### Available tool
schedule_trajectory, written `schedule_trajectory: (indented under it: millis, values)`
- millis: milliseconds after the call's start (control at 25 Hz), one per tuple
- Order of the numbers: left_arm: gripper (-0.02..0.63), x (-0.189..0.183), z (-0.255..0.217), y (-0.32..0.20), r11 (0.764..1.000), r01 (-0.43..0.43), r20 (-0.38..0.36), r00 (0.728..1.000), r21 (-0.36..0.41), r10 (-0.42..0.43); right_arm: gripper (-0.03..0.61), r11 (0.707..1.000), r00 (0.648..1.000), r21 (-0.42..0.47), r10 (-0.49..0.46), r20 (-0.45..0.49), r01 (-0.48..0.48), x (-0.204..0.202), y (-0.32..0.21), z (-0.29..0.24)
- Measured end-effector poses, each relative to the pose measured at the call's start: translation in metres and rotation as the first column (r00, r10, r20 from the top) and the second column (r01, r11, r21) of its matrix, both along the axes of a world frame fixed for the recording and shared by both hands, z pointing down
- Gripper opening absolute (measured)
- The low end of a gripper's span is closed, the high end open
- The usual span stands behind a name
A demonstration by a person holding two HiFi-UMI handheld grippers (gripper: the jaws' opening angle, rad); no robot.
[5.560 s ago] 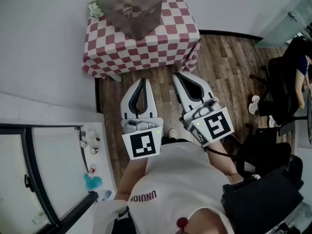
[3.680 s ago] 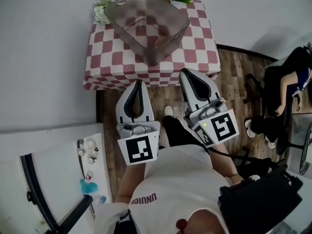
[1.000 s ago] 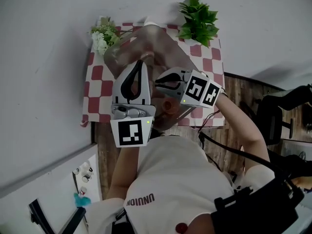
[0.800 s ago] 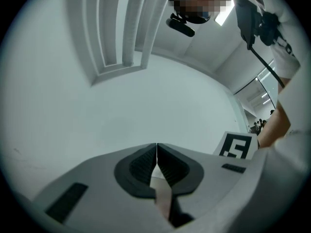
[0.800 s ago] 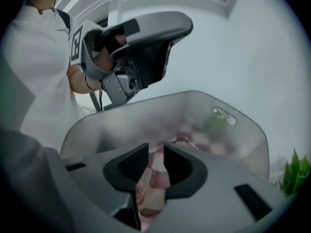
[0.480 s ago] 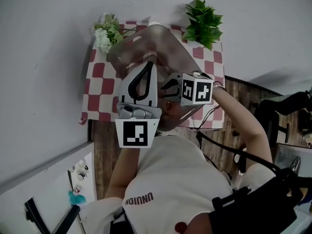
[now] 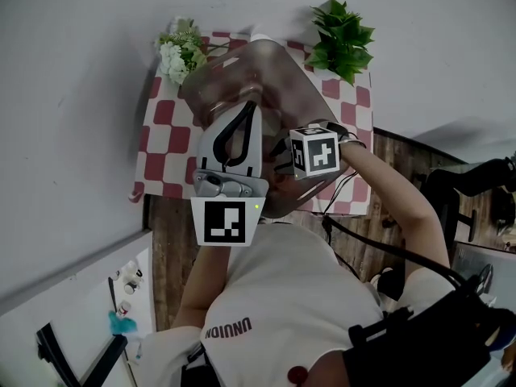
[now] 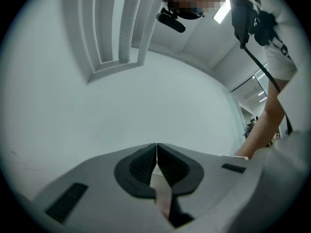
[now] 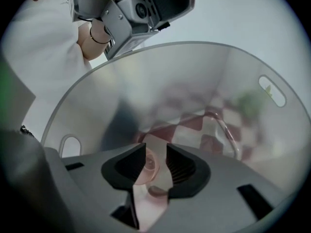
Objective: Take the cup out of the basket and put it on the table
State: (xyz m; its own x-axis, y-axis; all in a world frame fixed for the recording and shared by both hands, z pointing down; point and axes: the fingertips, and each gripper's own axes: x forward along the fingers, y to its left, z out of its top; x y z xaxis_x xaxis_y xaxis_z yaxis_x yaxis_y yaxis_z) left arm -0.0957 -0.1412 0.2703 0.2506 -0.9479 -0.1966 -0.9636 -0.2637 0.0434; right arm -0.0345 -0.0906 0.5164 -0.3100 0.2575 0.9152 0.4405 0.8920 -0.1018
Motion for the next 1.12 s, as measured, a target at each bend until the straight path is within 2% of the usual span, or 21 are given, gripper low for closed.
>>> schedule_trajectory:
  millis: [400,880,1120]
  values:
    - [0.015,-0.002,-0.001,0.003,1.0,0.005,-0.006,1.0,0.001,-0.005,0.144,0.998,0.994,0.008,-0.065,-0.09,0.066,0.009,0.007,0.023]
    - [0.017,-0.007,-0.003,0.006,1.0,0.022,-0.012,1.0,0.004,-0.022,0.142,0.995,0.983,0.023,-0.095,-0.16,0.1,0.019,0.011,0.046]
    - [0.017,-0.007,-0.002,0.003,1.0,0.028,-0.022,0.999,0.002,-0.028,0.086,0.994,0.985,0.053,-0.083,-0.149,0.092,0.017,0.006,0.052]
